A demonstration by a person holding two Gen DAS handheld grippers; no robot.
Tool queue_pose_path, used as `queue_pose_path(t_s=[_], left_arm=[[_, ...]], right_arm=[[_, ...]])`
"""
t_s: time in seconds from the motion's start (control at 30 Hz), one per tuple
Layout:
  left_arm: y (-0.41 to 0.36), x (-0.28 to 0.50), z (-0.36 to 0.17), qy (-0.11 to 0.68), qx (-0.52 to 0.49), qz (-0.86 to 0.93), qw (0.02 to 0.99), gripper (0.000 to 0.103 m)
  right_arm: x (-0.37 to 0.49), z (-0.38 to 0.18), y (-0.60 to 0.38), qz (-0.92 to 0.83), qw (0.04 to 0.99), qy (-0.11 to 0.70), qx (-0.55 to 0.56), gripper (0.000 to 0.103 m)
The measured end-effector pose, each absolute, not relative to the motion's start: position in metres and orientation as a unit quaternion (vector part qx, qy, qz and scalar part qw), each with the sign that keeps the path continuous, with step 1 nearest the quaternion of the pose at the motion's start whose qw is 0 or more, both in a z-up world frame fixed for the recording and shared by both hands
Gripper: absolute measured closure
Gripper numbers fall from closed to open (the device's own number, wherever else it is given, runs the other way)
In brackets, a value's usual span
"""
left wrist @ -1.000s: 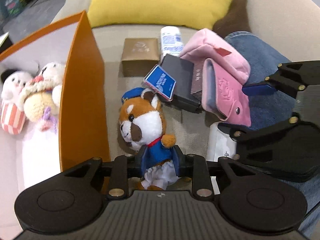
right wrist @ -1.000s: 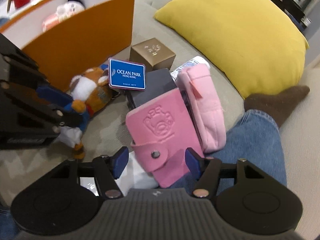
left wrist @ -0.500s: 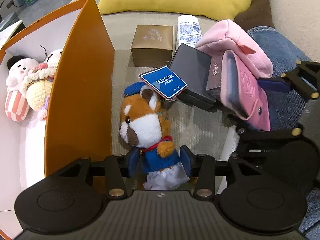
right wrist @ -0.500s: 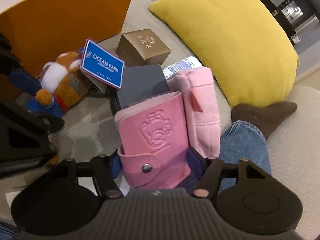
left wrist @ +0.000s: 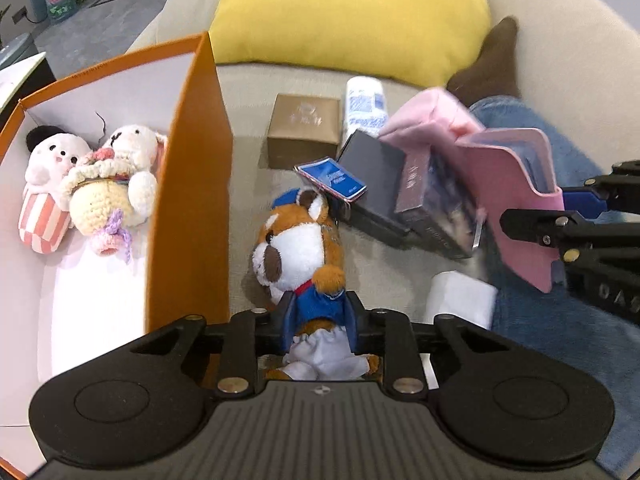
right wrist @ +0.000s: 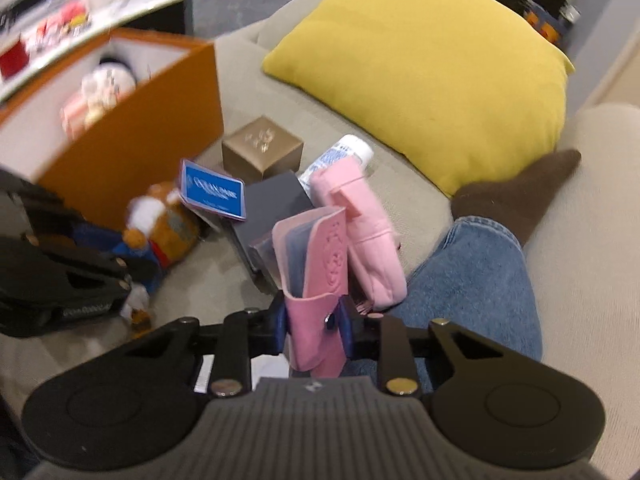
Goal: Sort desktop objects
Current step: 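Lift the sailor dog toward the box with left tool while right tool lifts the pink wallet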
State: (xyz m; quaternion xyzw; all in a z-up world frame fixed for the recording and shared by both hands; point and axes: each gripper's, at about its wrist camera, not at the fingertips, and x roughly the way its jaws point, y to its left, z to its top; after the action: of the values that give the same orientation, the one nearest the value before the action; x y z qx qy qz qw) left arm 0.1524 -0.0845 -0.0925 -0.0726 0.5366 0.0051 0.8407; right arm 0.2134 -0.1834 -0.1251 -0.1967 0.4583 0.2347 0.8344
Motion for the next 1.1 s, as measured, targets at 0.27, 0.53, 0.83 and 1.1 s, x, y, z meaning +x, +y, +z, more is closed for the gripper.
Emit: queue_pose_path(t_s=[0.27,0.53,0.83,1.1], left_arm=[[-0.073,0.123,-0.051,0.481,-0.090,-0.037,0.871,0.078],[-0.038,0.085,0.005,0.410,-0.108,-0.068,0.903,0.081],[0.026,0.082,0.040,0.352,-0.116,-0.046,0.928,0.103],[0.065,0.078,0.016,0.396,-0.108,-0.058,0.910,0.103]], right_arm=[[0.204,-0.095,-0.188,0.234,0.835,0.485,-0.113,0.080],[0.179,-0.057,-0.167,0.254,0.844,0.462,-0.103,0.080],[0.179,-0.024,-0.109,0.307,0.850,0.422,-0.070,0.080],[0.196,-0.053,-0.069,0.309,0.834,0.448,-0.092,0.080]])
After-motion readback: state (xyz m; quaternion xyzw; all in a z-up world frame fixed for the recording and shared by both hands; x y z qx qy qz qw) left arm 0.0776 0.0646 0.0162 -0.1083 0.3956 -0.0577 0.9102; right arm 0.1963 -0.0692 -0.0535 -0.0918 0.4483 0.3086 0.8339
